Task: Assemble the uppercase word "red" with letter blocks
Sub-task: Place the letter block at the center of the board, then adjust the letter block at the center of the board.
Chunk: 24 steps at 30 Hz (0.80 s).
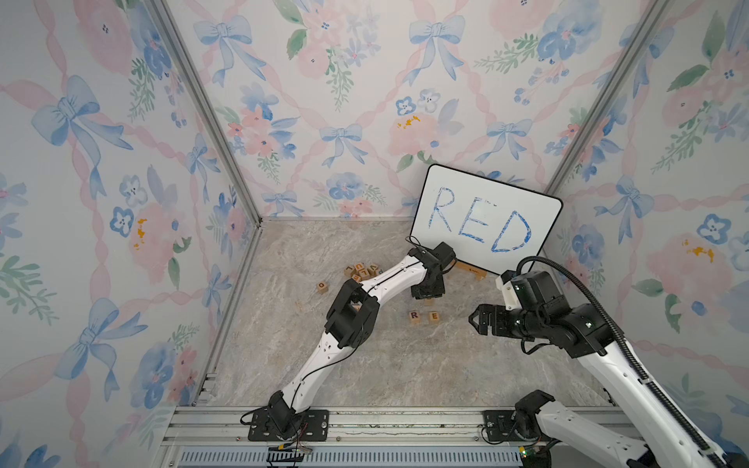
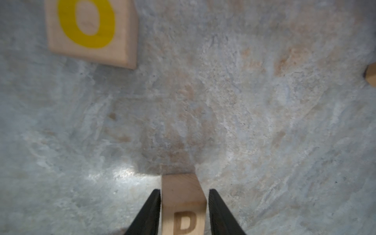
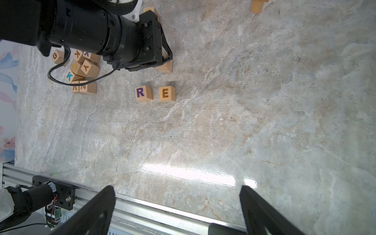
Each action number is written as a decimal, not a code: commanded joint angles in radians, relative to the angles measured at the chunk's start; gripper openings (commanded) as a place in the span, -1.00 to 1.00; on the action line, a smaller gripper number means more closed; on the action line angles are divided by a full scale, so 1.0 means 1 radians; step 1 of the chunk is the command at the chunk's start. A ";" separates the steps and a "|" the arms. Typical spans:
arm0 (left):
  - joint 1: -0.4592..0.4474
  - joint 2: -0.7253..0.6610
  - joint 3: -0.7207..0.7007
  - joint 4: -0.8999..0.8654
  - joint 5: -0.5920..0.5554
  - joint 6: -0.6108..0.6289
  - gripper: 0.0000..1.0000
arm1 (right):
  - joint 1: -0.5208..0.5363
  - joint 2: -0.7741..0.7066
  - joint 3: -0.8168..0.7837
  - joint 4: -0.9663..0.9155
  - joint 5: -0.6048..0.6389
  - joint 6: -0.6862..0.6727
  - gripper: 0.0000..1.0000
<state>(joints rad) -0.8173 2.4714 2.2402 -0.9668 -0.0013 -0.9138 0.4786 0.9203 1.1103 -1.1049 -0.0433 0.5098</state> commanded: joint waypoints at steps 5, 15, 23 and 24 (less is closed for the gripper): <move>0.028 -0.006 0.014 -0.017 -0.002 0.024 0.31 | -0.005 0.021 0.000 0.003 0.013 0.002 0.94; 0.036 -0.185 -0.172 -0.017 -0.065 0.029 0.91 | -0.001 0.059 -0.002 0.037 0.002 -0.014 0.94; 0.035 -0.264 -0.309 -0.016 -0.099 0.017 0.54 | 0.012 0.077 -0.020 0.057 0.008 -0.049 0.94; 0.032 -0.268 -0.321 -0.016 -0.098 0.014 0.46 | 0.015 0.081 -0.019 0.055 0.005 -0.053 0.94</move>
<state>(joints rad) -0.7837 2.2238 1.9579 -0.9665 -0.0731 -0.9009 0.4820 0.9882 1.1049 -1.0542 -0.0437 0.4858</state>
